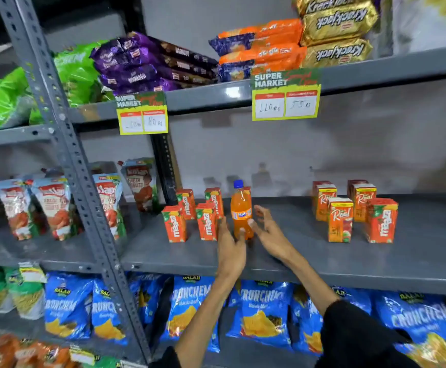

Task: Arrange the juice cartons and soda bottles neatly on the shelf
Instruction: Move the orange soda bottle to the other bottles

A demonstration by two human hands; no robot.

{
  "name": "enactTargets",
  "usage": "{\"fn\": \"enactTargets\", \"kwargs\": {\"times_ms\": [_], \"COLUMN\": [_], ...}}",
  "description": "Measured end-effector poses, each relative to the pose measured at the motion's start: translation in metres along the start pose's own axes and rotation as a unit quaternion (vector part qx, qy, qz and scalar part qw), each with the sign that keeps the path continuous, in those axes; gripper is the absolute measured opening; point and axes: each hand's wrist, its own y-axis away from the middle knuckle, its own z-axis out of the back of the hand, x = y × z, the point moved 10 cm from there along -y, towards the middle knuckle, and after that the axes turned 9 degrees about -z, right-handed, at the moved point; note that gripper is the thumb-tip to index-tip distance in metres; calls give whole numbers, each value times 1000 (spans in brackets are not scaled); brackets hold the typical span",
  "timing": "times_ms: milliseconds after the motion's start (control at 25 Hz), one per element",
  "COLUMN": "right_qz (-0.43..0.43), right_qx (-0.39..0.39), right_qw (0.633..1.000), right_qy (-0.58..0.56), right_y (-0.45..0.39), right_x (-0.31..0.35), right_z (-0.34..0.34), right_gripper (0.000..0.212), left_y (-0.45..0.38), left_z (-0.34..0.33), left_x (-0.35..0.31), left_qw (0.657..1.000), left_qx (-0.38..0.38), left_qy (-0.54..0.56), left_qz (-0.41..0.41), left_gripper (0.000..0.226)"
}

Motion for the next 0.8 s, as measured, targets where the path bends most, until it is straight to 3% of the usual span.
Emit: {"fn": "enactTargets", "kwargs": {"times_ms": [160, 280, 520, 800], "right_qz": [-59, -53, -62, -38], "right_qx": [37, 44, 57, 51], "right_qw": [997, 996, 995, 995], "right_qy": [-27, -48, -48, -74], "right_y": [-18, -21, -4, 60], "right_x": [-8, -8, -1, 10], "right_z": [-11, -14, -7, 45], "right_gripper": [43, 40, 39, 29], "left_y": [-26, -31, -22, 36], "left_z": [1, -1, -3, -26], "left_x": [26, 22, 2, -47], "left_qw": [999, 999, 997, 992], "left_qx": [23, 30, 51, 72], "left_qy": [10, 39, 48, 86], "left_qz": [38, 11, -32, -51], "left_gripper": [51, 41, 44, 38]}}
